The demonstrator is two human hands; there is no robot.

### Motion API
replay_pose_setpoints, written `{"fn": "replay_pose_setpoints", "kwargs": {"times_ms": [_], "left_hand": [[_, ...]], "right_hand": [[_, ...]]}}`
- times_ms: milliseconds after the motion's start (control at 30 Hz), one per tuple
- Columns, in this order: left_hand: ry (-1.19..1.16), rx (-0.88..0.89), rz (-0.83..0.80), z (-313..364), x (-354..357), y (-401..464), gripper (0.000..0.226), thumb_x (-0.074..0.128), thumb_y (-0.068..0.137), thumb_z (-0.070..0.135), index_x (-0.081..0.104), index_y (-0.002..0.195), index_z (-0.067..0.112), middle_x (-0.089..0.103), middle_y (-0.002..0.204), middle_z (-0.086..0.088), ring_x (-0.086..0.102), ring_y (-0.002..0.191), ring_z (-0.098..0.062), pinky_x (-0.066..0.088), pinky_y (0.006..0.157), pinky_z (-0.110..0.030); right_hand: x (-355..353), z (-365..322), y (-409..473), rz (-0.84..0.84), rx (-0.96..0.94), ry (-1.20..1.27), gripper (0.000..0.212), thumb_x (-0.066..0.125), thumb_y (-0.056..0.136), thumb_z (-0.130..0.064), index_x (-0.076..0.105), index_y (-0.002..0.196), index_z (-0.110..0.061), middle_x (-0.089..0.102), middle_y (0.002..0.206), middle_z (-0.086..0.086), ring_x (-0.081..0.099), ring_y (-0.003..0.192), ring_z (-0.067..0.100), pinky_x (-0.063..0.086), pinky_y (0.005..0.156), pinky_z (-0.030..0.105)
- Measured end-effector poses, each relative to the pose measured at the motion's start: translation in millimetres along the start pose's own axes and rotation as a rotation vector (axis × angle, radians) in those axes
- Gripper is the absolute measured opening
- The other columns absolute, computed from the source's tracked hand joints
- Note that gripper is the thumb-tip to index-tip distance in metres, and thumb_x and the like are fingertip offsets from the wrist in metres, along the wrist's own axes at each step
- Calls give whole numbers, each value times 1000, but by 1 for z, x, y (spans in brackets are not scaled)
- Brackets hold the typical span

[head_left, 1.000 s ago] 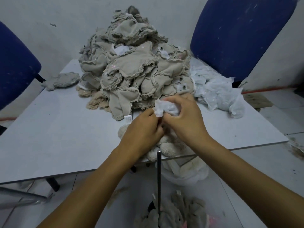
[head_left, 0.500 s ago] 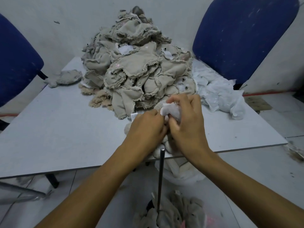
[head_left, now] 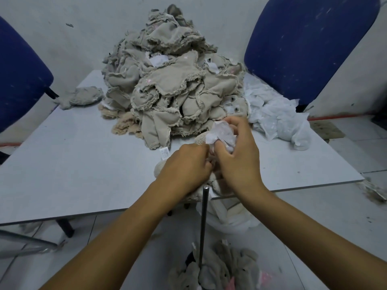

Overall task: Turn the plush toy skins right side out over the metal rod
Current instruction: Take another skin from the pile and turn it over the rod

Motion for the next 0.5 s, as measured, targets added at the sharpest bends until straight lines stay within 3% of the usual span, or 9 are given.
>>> {"fn": "replay_pose_setpoints", "kwargs": {"times_ms": [133, 200, 367, 433, 500], "left_hand": [[33, 183, 139, 8, -8, -3, 18, 58, 88, 15, 61, 104, 6, 53, 97, -11, 52, 91, -29, 38, 66, -35], [57, 245, 134, 7, -12, -2, 17, 60, 85, 10, 62, 102, 6, 53, 96, -10, 51, 91, -28, 41, 67, -38], [-28, 109, 100, 3, -8, -1, 12, 58, 87, 11, 64, 97, 9, 56, 93, -6, 55, 91, -26, 48, 76, -42], [-54, 94, 108, 0, -7, 1, 2, 58, 88, 13, 58, 88, 12, 53, 84, -1, 54, 86, -24, 44, 74, -37], [-115, 41, 133, -5, -9, 2, 10, 62, 88, 14, 57, 79, 15, 55, 76, 5, 53, 77, -17, 38, 68, -29]], "right_hand": [[-1, 13, 7, 40, 127, 55, 38, 61, 87, -11, 47, 109, -37, 59, 110, -6, 60, 97, 14, 49, 78, 28], [-2, 20, 8, 57, 171, 66, 38, 60, 87, -11, 46, 109, -39, 59, 110, -5, 60, 96, 13, 49, 77, 27], [2, 32, 1, 13, 200, 23, 36, 58, 89, -10, 46, 112, -35, 58, 111, -1, 58, 100, 17, 49, 81, 30], [3, 31, -2, -11, 125, -6, 37, 59, 88, -11, 44, 109, -37, 58, 109, -3, 57, 100, 16, 45, 78, 20], [2, 29, -4, -28, 58, -26, 37, 61, 88, -11, 45, 109, -37, 58, 108, -4, 56, 99, 13, 39, 72, 8]]}}
Point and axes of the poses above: each hand's wrist, its own y-axis towards the middle knuckle, its own x-axis out of the palm, z = x × y, the point moved 3 cm from there along y, towards the middle knuckle
